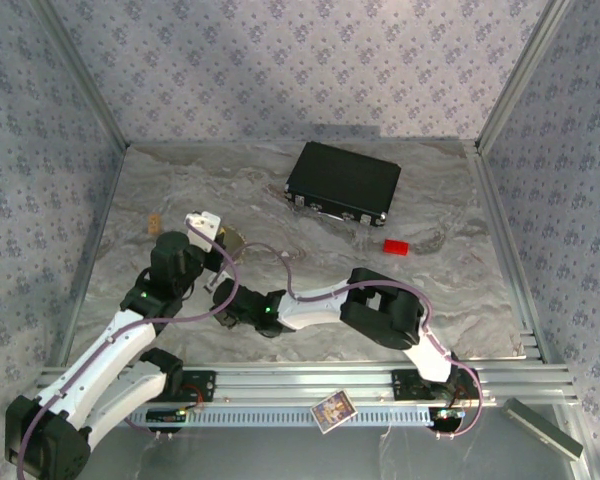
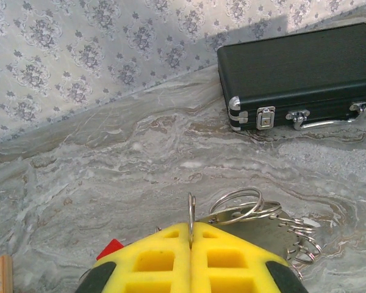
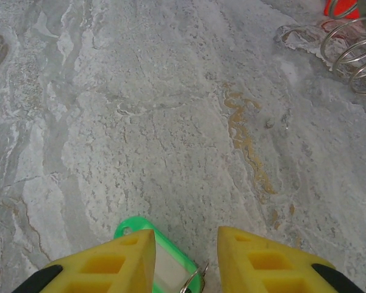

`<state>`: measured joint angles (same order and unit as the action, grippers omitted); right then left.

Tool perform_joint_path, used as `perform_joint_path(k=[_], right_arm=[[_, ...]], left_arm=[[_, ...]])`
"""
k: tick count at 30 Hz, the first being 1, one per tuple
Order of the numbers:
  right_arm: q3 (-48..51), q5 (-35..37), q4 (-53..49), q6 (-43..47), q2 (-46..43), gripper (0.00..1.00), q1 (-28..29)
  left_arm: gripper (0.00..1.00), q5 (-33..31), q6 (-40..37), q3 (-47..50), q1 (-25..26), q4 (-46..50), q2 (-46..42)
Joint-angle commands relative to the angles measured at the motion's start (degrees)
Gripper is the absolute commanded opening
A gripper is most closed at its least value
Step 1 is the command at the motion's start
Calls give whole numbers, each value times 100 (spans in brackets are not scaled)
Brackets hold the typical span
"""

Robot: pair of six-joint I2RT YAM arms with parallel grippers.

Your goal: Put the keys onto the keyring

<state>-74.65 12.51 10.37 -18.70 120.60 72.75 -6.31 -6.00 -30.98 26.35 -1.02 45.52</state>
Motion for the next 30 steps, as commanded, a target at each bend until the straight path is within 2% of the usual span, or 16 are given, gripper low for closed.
perform_joint_path(k=[1,13,23,30], right_arm=[[-221,102,-419,-138,262,32,-42],[-366,146,-809,-265,333,29,-67],[-202,183,-802,-213,51,0,-51],[748,327,-755,-61,-918,0,-61]], left_arm=[[0,205,51,-31,50,-232,-97],[0,231,2,-88,55,-232,-101],[0,209,-42,-66,53,-199,-131],[0,296,-83,-46,55,-230,-146]])
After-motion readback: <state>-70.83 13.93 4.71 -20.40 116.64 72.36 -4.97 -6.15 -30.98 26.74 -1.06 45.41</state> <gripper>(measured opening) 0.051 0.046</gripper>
